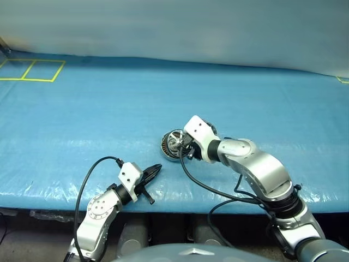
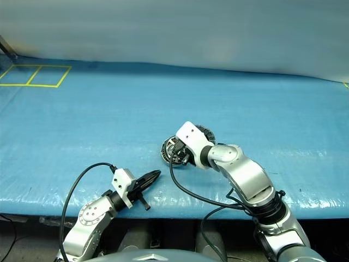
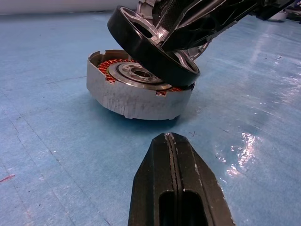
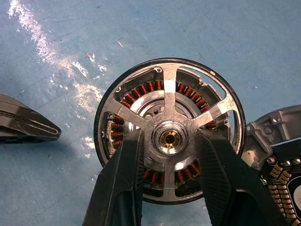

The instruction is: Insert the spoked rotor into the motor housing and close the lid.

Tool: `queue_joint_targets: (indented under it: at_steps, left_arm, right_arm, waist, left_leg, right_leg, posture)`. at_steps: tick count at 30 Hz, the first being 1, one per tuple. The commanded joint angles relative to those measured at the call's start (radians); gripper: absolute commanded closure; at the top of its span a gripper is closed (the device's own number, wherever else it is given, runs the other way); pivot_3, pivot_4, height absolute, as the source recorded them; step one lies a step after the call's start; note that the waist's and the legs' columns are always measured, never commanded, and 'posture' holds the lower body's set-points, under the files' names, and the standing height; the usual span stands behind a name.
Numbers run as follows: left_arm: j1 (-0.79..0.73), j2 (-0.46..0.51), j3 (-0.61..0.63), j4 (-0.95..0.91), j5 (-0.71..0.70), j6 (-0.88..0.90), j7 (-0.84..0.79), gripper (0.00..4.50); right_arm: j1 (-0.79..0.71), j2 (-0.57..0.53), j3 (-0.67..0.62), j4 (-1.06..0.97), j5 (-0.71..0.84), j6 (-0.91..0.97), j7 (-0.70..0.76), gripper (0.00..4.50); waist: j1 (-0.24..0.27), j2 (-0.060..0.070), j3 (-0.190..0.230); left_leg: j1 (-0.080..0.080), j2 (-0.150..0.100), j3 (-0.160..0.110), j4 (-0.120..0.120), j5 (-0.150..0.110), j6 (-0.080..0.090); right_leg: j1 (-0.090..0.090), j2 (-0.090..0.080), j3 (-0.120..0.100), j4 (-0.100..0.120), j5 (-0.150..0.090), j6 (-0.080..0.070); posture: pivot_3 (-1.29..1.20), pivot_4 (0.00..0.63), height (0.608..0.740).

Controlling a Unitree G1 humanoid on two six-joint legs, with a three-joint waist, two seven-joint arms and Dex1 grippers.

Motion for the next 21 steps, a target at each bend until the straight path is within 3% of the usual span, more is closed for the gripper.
queue_joint_targets:
  at_steps: [1,6,7,12,19,21]
  left_arm:
    - [-0.002,-0.007,0.004,0.003,-0.003,-0.025,0.004,4.50]
    - [-0.002,-0.009,0.005,0.003,-0.001,-0.024,0.006,4.50]
    - [-0.003,-0.009,0.006,0.004,0.000,-0.024,0.007,4.50]
    - [-0.003,-0.010,0.007,0.004,-0.001,-0.024,0.010,4.50]
    - [-0.004,-0.009,0.004,0.006,-0.002,-0.026,0.008,4.50]
    - [-0.003,-0.009,0.004,0.006,-0.003,-0.027,0.007,4.50]
  right_arm:
    - [-0.016,-0.004,0.024,0.001,0.017,-0.017,0.015,3.21]
    - [-0.027,0.001,0.037,0.038,0.017,-0.032,0.010,3.21]
    - [-0.030,0.005,0.035,0.045,0.017,-0.034,0.006,2.49]
    - [-0.061,0.041,-0.009,0.038,0.022,-0.030,-0.027,0.98]
    - [-0.092,0.122,-0.211,-0.107,0.150,0.026,-0.017,0.98]
    - [-0.064,0.132,-0.305,-0.177,0.239,-0.033,0.047,1.61]
  waist:
    - [0.000,0.000,0.000]
    - [0.000,0.000,0.000]
    - [0.000,0.000,0.000]
    - [-0.001,0.000,0.000]
    - [0.001,0.000,0.000]
    - [0.002,0.000,0.000]
  left_leg:
    - [0.000,0.000,0.000,0.000,0.000,0.000]
    - [0.000,0.000,0.000,0.000,0.000,0.000]
    - [0.000,0.000,0.000,0.000,0.000,0.000]
    - [0.000,0.000,0.000,0.000,0.000,0.000]
    - [0.000,0.000,0.000,0.000,0.000,0.000]
    - [-0.001,0.000,0.000,-0.001,0.000,0.000]
  right_leg:
    - [0.000,0.000,0.000,0.000,0.000,0.000]
    - [0.000,0.000,0.000,0.000,0.000,0.000]
    - [0.000,0.000,0.000,0.000,0.000,0.000]
    - [0.000,0.000,0.000,0.000,0.000,0.000]
    - [0.000,0.000,0.000,0.000,0.000,0.000]
    - [0.000,0.000,0.000,0.000,0.000,0.001]
  posture:
    - [0.00,0.150,0.740]
    - [0.00,0.150,0.740]
    - [0.00,0.150,0.740]
    - [0.00,0.150,0.740]
    - [0.00,0.150,0.740]
    - [0.00,0.150,0.740]
